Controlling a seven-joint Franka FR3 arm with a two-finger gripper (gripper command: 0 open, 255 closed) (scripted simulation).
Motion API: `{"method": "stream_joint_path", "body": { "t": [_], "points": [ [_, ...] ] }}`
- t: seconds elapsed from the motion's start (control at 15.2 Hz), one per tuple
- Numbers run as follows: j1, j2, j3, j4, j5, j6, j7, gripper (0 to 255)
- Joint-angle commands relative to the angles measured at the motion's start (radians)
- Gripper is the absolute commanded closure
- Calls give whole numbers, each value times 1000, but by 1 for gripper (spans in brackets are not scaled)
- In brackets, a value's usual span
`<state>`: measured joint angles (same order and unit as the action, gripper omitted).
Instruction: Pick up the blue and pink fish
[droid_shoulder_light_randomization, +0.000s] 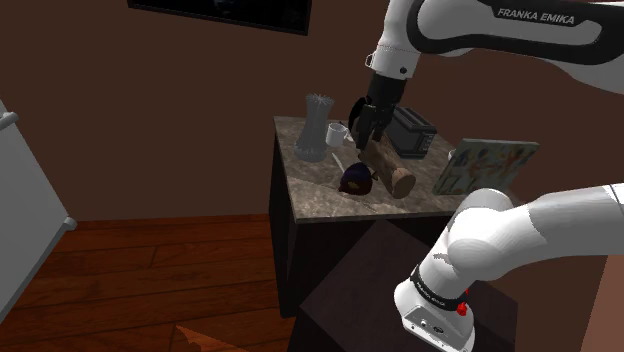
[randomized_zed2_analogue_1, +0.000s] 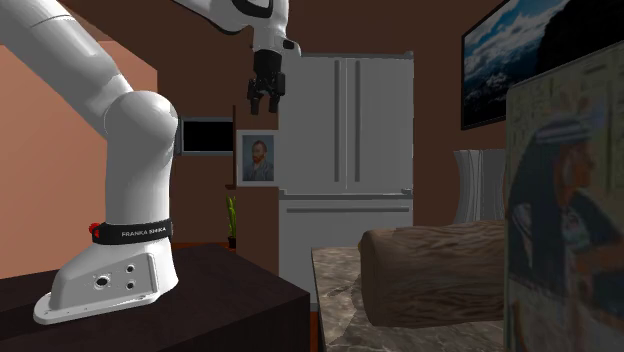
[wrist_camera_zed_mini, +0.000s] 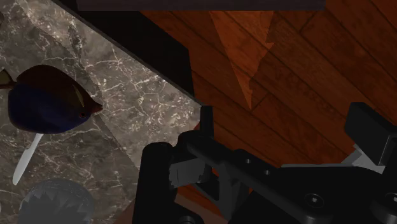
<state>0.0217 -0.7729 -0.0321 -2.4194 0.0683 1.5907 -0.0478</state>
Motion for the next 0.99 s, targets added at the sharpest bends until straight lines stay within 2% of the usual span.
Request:
{"method": "stream_joint_path", "body": {
  "t": [0.0, 0.46, 0.92],
  "points": [
    [0, 0, 0, 0, 0, 0, 0, 0],
    [-42, 131, -83, -72, -90, 164, -113, 0],
    [-83, 322, -166, -84, -166, 338, -214, 0]
  ]
}}
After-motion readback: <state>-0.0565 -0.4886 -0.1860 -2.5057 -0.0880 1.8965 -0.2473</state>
